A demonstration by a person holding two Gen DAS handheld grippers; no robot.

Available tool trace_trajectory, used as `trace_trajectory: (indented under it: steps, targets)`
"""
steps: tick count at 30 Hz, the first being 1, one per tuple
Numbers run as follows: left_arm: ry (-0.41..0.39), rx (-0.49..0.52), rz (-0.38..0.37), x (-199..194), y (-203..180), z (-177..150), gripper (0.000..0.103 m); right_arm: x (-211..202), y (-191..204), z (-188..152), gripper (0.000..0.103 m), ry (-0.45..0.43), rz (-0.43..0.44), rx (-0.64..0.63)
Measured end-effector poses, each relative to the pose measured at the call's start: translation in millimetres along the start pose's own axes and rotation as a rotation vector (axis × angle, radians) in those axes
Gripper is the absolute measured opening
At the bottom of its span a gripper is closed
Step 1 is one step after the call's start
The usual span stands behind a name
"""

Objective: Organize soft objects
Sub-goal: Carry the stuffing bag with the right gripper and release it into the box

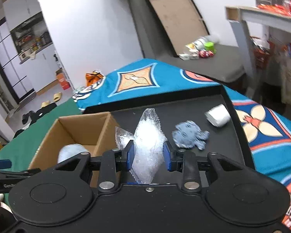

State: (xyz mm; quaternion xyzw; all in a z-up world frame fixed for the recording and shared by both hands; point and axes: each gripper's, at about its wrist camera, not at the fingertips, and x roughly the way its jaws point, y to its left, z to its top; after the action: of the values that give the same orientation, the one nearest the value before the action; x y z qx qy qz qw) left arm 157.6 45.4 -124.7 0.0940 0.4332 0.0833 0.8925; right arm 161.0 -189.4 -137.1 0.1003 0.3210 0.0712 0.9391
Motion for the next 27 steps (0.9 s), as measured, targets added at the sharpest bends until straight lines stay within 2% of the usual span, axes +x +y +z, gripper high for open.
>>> trace_trajectory:
  steps: [4,6,13,19,23,24,26,27]
  targets:
    - [0.008,-0.016,-0.017,2.1,3.1,-0.4,0.081,2.5,12.4,6.9,0.031,-0.015,0.026,-0.031]
    - [0.014,-0.022,-0.025,3.8,4.5,-1.0,0.072,4.8,18.5,11.0,0.031,-0.018,0.04,-0.04]
    - [0.043,-0.057,-0.072,11.0,11.9,-2.6,0.054,12.5,43.9,21.2,0.031,-0.022,0.078,-0.105]
    - [0.079,-0.083,-0.112,21.1,17.5,-3.2,0.033,21.5,61.9,24.3,0.031,-0.016,0.094,-0.143]
    - [0.092,-0.096,-0.14,26.1,20.5,-4.5,0.016,29.4,71.8,24.2,0.032,0.007,0.1,-0.154]
    - [0.095,-0.1,-0.145,27.2,21.2,-5.2,0.011,31.2,73.1,24.4,0.036,0.018,0.106,-0.152]
    - [0.094,-0.112,-0.155,28.5,22.7,-4.9,0.011,33.5,75.1,24.4,0.042,0.029,0.113,-0.15]
    - [0.092,-0.115,-0.159,28.3,23.4,-4.8,0.01,32.7,75.5,23.6,0.052,0.029,0.111,-0.15]
